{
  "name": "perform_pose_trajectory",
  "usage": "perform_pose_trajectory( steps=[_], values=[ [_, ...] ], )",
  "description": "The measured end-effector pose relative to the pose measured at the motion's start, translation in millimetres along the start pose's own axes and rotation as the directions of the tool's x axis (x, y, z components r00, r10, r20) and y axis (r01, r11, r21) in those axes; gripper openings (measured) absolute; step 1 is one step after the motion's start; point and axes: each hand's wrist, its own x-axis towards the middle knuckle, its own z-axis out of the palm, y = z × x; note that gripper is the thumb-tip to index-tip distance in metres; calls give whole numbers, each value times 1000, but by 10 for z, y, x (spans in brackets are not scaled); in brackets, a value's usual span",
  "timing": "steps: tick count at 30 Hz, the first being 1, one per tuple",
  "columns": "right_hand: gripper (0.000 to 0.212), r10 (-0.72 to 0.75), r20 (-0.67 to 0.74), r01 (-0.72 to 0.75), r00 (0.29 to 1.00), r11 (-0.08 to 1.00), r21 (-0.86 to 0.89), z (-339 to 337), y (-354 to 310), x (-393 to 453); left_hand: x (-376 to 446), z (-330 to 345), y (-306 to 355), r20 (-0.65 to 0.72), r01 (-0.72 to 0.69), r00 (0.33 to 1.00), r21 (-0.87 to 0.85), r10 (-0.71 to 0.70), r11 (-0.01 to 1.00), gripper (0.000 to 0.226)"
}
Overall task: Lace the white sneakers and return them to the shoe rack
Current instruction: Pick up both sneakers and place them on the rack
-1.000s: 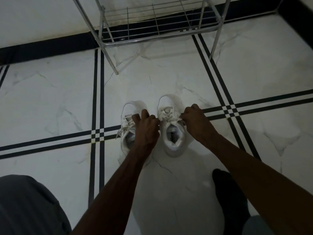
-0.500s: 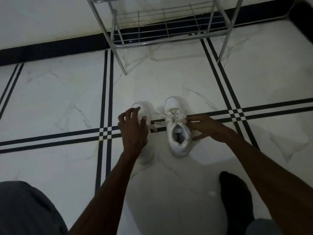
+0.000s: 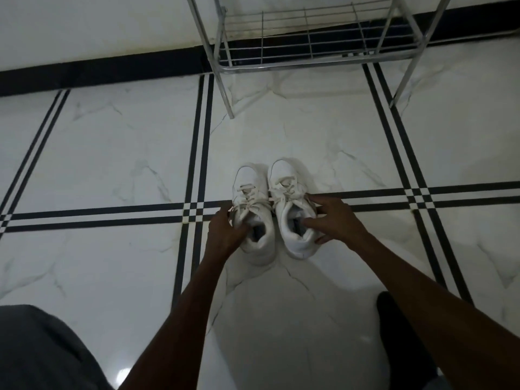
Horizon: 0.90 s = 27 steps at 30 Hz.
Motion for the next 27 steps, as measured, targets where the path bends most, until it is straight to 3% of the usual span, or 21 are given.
perform_pose_trajectory(
  steps=[3,7,9,15,19,27],
  values=[
    [52,-1,-38,3,999,1000,29,32,-8,-9,-20,103,46,-107,-7,994,48,12,999,45],
    [35,-25,-57,29,998,997,77,-19,37,-32,2,190,68,-140,-9,990,37,14,999,43],
    [37,-19,-68,25,997,995,96,-61,50,-25,-3,225,161,-145,-17,989,2,17,1000,34],
    [60,-85,-141,103,986,986,128,-362,-110,131,155,322,528,-159,-34,987,-127,14,991,39],
    [60,-62,-162,89,985,982,169,-662,-451,107,191,195,1010,-103,70,989,-274,-102,959,48],
    [59,-8,-153,38,988,980,193,-1535,-1691,-375,-143,-390,2453,-98,55,992,-280,-85,959,49]
  ],
)
